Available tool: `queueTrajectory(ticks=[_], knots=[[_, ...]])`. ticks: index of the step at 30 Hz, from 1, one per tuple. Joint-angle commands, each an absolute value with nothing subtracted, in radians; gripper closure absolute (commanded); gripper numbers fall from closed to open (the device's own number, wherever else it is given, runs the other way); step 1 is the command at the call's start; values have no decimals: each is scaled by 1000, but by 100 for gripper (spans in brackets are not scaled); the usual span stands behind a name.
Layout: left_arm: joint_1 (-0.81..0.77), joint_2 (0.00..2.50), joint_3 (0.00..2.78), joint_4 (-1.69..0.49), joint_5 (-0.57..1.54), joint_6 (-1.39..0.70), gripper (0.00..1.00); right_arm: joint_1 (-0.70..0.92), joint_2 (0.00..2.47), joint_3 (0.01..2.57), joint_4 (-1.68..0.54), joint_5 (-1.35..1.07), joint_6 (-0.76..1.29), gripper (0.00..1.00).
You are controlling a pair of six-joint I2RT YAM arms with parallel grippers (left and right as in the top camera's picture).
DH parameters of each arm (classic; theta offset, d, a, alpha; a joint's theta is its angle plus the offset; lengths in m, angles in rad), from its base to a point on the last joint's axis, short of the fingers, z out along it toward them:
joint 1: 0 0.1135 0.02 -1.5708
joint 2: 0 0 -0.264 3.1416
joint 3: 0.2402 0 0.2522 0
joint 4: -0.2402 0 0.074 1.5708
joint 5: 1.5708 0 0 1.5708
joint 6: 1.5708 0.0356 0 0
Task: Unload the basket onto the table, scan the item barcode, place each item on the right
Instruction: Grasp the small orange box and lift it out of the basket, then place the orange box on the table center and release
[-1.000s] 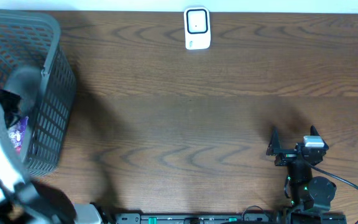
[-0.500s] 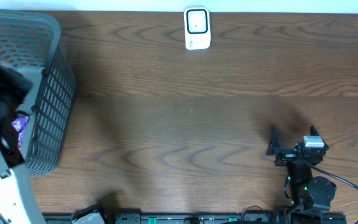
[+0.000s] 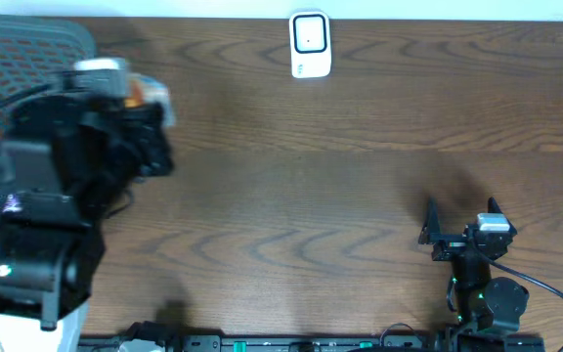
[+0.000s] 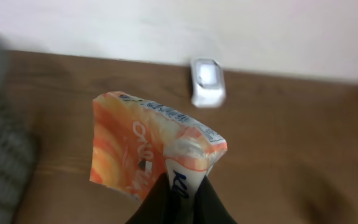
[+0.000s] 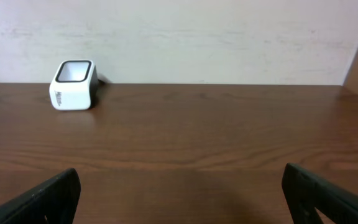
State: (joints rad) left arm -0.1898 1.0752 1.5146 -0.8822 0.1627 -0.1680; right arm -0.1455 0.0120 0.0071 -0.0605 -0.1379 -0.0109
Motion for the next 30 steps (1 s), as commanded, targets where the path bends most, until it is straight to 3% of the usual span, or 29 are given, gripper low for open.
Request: queueTrajectory(ticks=[1,16,22,30], knots=[[-276,1151,1470,-901,172,-102,93,-158,7,6,-64,-141,-1,1],[-422,1693,1449,-926,172,-154,92,-158,7,6,-64,-141,-1,1],[-420,1778,1449,-937,172,-154,26,-158,7,6,-64,-141,-1,1],[-353,1676,1555,-1016,172,-154,16,-158,7,6,-64,-141,-1,1]])
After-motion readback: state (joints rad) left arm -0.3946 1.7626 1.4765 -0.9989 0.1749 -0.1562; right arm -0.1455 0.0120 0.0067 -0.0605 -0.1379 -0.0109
